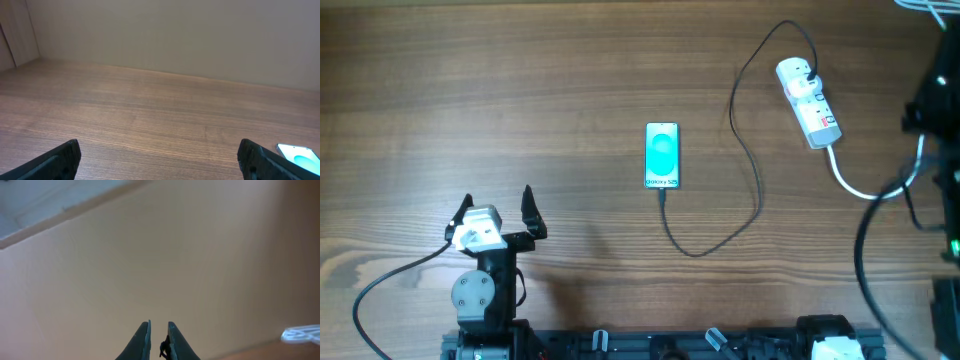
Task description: Plug charger to phone and switch on socket
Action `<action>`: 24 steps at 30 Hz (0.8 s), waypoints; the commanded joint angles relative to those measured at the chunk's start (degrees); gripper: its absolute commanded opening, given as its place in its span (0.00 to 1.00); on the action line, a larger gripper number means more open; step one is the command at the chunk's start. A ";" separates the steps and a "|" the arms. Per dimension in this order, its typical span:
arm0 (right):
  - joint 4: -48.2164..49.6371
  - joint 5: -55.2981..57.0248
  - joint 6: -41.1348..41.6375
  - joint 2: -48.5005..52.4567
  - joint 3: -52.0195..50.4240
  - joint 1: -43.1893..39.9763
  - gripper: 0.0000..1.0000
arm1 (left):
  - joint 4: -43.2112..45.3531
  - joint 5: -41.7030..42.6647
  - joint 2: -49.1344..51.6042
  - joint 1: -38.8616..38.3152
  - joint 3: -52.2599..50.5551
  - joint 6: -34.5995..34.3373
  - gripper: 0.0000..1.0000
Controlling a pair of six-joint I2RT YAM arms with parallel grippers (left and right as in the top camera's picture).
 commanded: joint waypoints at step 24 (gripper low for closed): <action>-0.87 5.81 -6.58 -37.55 0.74 -6.97 0.41 | 0.15 0.68 -0.52 0.31 -0.59 0.87 1.00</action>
